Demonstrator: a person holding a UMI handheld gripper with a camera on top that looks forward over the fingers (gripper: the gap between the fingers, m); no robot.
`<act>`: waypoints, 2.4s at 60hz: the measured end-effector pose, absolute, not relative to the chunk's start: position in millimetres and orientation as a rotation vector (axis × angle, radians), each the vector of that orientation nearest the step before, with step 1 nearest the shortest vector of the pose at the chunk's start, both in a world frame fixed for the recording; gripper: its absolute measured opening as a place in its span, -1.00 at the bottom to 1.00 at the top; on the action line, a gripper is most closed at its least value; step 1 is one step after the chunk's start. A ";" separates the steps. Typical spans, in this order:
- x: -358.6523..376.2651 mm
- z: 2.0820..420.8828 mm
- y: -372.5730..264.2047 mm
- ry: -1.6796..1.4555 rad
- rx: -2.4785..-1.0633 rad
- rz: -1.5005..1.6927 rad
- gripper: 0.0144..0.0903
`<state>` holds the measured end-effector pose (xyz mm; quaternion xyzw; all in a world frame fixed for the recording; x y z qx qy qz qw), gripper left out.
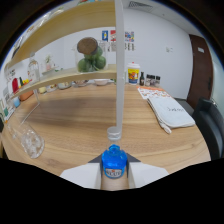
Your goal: Make me a cup of Mount Fuji.
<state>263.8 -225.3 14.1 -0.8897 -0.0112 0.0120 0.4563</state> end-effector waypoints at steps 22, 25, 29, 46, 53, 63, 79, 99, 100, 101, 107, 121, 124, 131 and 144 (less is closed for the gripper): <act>273.2 23.5 -254.9 0.102 -2.242 -0.082 0.83; 272.1 34.4 -261.4 0.140 -2.232 -0.104 0.87; 268.0 52.1 -272.8 0.196 -2.214 -0.141 0.87; 157.6 114.6 -297.2 0.242 -2.155 -0.103 0.88; 99.3 124.2 -293.6 0.220 -2.176 -0.077 0.86; 26.9 161.5 -279.4 0.162 -2.215 -0.043 0.89; -44.4 304.4 -231.0 0.082 -2.060 0.023 0.91; -67.8 414.0 -131.7 -0.028 -1.701 -0.066 0.87; -68.4 413.4 -126.8 -0.029 -1.700 -0.065 0.84; -69.6 414.6 -124.7 -0.029 -1.703 -0.064 0.81; -66.6 407.3 -104.1 0.000 -1.719 -0.065 0.49; -63.2 389.3 -87.8 0.054 -1.766 -0.065 -0.25; -63.6 389.0 -88.6 0.055 -1.768 -0.063 -0.27; -64.3 396.6 -94.9 0.046 -1.760 -0.058 -0.31; -69.4 453.9 -133.0 0.000 -1.640 -0.016 -0.32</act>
